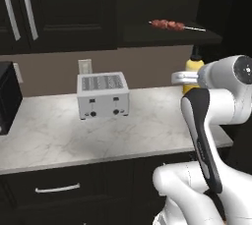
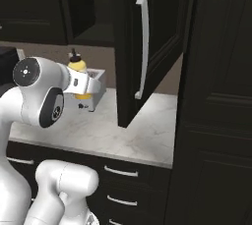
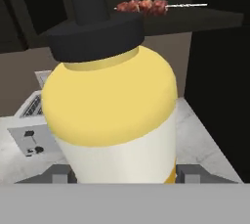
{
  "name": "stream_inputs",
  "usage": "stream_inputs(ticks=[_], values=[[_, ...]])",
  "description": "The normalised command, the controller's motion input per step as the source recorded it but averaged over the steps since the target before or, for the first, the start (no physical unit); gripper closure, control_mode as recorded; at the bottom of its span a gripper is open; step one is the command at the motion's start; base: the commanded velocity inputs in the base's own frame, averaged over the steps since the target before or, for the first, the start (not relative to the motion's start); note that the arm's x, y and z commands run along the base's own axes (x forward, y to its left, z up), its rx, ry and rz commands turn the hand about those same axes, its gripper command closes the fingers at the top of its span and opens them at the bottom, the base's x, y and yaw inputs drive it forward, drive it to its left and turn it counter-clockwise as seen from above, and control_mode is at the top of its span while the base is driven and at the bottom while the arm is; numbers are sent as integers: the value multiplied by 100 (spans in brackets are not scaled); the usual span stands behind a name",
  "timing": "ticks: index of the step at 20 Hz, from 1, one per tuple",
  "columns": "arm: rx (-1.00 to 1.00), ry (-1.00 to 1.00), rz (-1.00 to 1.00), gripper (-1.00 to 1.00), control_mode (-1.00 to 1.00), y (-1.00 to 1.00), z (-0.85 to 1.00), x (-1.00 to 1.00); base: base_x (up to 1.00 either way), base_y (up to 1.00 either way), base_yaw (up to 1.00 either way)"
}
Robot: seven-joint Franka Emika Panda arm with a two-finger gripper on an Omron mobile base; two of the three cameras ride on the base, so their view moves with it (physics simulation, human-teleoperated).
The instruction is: The dining table condiment station is running low on mustard. Refill the condiment station by opening the cabinet and taking the mustard from the cabinet and placing it on the dining table.
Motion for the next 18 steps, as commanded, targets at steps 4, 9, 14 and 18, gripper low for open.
stream_inputs(ticks=[4, 9, 14, 18], values=[[0, 0, 0, 100, 100, 0, 0, 0, -64, 27, 51], [0, 0, 0, 100, 100, 0, 0, 0, -25, 36, 96], [0, 0, 0, 100, 100, 0, 0, 0, -13, 21, 100], [0, 0, 0, 100, 100, 0, 0, 0, -12, 16, 100]])
